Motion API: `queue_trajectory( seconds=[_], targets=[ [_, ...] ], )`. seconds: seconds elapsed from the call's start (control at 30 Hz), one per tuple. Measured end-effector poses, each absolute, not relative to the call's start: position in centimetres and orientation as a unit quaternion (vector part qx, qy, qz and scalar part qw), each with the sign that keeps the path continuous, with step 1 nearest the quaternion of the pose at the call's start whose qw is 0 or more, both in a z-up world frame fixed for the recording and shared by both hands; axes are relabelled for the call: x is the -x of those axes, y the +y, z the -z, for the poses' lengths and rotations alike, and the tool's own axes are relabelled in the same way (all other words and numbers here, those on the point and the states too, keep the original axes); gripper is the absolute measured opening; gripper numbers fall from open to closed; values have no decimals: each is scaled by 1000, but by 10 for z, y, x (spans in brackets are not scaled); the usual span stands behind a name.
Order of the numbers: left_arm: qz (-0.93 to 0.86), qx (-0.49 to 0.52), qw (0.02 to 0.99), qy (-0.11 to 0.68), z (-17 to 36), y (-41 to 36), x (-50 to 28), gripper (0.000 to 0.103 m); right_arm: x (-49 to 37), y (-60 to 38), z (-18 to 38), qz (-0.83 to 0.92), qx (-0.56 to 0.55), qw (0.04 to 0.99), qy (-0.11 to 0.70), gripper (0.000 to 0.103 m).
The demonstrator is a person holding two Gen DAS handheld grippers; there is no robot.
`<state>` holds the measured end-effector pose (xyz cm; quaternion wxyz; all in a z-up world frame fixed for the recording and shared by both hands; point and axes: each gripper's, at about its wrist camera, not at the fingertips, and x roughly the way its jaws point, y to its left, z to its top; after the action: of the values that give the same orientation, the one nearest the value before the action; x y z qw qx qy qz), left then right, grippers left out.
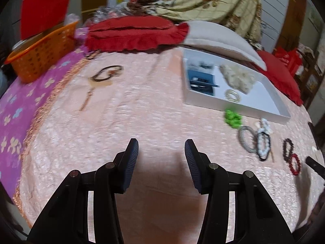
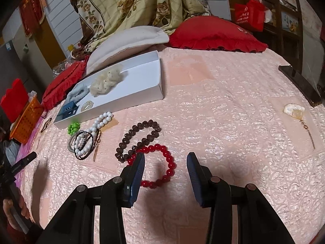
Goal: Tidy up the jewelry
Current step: 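Grasp grey braided bracelet with left tool while right tool approaches dark brown bead bracelet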
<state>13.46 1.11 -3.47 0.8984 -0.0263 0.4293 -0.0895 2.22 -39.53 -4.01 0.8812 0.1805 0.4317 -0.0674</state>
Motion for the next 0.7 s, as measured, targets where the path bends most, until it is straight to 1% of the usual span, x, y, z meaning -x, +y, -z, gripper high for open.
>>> queue_trajectory(
  seconds=[0.23, 0.5, 0.53, 0.57, 0.6, 0.63, 0.67, 0.7],
  targets=[
    [158, 15, 875, 458, 31, -46, -154, 47, -27, -396, 49, 57, -191, 880, 431, 41],
    [192, -52, 857, 475, 53, -115, -178, 46, -22, -409, 49, 60, -196, 882, 425, 41],
    [194, -51, 854, 480, 56, -116, -180, 41, -22, -411, 49, 60, -197, 881, 425, 41],
    [195, -48, 852, 483, 60, -116, -181, 20, -22, -412, 50, 60, -198, 881, 426, 41],
    [195, -48, 845, 495, 65, -117, -184, 11, -22, -412, 51, 59, -198, 881, 426, 41],
    [193, -47, 851, 487, 64, -115, -183, 10, -23, -413, 52, 58, -197, 881, 426, 41],
    [191, -48, 849, 491, 65, -115, -182, 7, -24, -413, 52, 58, -196, 881, 427, 41],
    [193, -46, 847, 493, 64, -113, -181, 6, -26, -412, 53, 56, -195, 881, 428, 41]
  ],
)
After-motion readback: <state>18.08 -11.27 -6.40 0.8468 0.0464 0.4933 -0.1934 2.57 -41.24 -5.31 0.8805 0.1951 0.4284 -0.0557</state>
